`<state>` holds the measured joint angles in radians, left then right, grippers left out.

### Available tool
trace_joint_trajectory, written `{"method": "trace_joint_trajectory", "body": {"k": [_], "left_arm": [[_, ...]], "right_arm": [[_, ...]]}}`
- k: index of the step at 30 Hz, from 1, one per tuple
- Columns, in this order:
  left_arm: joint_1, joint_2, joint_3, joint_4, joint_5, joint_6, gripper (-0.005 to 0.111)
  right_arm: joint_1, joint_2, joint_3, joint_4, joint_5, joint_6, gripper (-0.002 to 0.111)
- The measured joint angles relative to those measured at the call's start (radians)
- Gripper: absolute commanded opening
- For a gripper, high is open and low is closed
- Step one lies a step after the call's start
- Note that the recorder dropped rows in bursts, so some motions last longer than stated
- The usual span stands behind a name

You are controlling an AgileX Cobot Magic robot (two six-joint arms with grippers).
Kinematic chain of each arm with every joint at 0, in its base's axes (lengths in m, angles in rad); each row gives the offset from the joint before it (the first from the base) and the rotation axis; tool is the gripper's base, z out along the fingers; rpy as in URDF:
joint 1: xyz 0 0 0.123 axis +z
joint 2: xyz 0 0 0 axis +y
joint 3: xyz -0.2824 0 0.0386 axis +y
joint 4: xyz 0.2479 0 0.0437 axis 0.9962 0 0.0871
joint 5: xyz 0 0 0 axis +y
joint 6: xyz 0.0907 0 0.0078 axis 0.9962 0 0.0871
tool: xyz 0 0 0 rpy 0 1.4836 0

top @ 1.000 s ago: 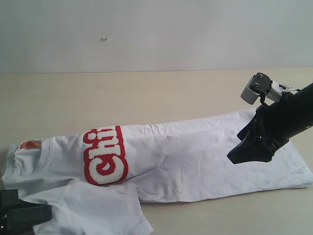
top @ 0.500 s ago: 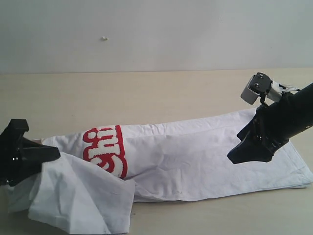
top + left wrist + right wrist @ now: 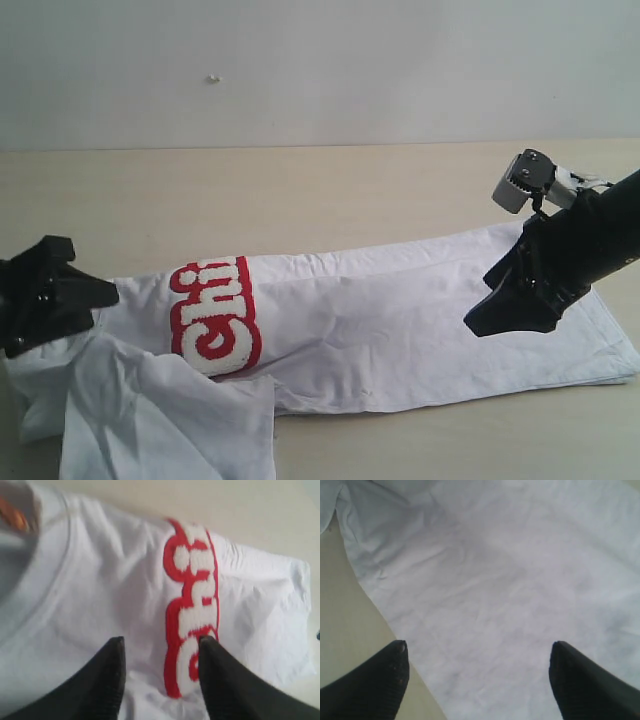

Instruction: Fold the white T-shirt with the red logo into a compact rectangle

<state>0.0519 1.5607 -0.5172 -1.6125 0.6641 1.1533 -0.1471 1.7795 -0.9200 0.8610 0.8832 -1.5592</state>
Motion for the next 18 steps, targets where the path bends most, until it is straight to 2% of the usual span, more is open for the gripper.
{"method": "trace_joint_trajectory", "body": {"k": [3,5,7,9,11,14,18], "left_arm": [[0.0,-0.064,-0.044,0.023,-0.095,0.013,0.061],[0.0,-0.097,-0.076,0.069,-0.132,0.021,0.063],[0.0,-0.126,-0.102,0.141,-0.126,0.037,0.056],[0.0,-0.155,-0.127,0.266,-0.066,0.054,0.046],[-0.012,-0.177,-0.141,0.399,0.002,0.061,0.042],[-0.076,-0.2,-0.145,0.541,0.059,0.076,0.041],[-0.252,-0.222,-0.148,0.747,0.122,0.092,0.041]], "right_arm": [[0.0,0.0,0.0,0.0,0.0,0.0,0.074],[0.0,0.0,0.0,0.0,0.0,0.0,0.074],[0.0,0.0,0.0,0.0,0.0,0.0,0.074],[0.0,0.0,0.0,0.0,0.0,0.0,0.074],[0.0,0.0,0.0,0.0,0.0,0.0,0.074],[0.0,0.0,0.0,0.002,0.0,0.0,0.074],[0.0,0.0,0.0,0.006,0.0,0.0,0.074]]}}
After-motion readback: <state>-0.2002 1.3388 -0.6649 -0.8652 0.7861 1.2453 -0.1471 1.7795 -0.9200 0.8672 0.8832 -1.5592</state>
